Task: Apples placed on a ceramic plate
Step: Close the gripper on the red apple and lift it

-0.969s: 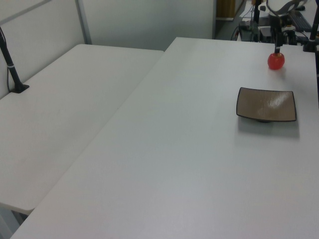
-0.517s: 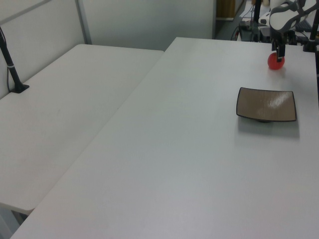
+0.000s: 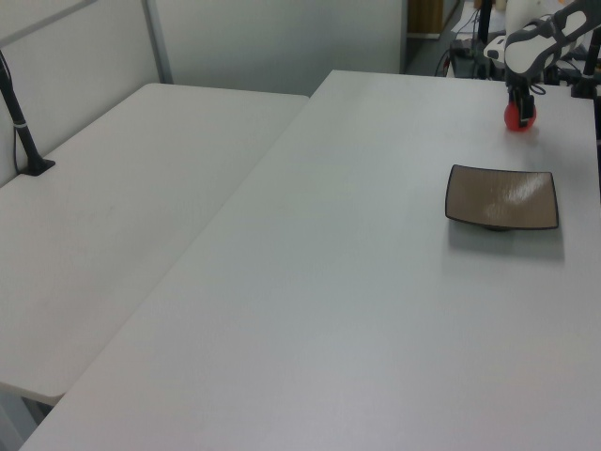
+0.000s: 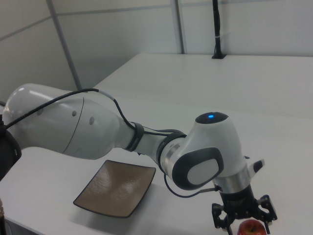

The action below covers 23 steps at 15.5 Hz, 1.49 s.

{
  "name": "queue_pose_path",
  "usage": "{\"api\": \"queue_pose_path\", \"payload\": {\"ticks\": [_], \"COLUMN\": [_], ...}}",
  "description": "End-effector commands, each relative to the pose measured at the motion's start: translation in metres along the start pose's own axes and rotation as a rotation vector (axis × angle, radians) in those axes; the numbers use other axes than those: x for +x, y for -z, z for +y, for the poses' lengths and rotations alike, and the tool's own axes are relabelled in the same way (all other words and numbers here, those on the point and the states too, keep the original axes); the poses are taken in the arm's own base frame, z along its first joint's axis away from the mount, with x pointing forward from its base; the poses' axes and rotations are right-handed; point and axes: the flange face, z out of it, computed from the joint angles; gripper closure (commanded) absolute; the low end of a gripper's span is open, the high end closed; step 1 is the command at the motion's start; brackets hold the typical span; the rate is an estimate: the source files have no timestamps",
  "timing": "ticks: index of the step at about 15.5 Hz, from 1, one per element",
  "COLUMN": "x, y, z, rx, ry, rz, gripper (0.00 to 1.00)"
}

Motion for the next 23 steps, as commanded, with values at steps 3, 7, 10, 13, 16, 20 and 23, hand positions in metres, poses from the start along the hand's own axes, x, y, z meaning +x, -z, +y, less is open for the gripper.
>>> {"api": "queue_pose_path", "payload": {"ticks": [3,7,10,13,16,20,23], "x": [-0.004,-0.006,-0.004,0.002,0.016,0.039,0.056], "y": [-0.005,0.005,0.041,0.105,0.159,0.239,0.280], "z": [-0.005,-0.004,-0.005,-0.021,-0.039,-0.081,-0.114], "rx": [-0.033,-0.036,-0.023,0.009,0.018,0.119,0.214], "ry": [0.082,0.071,0.046,0.050,0.031,0.035,0.040], "rz": [-0.042,-0.038,-0.016,0.008,0.028,0.144,0.129], "gripper": [0.53,0.85,0.85,0.84,0.82,0.82,0.82]}}
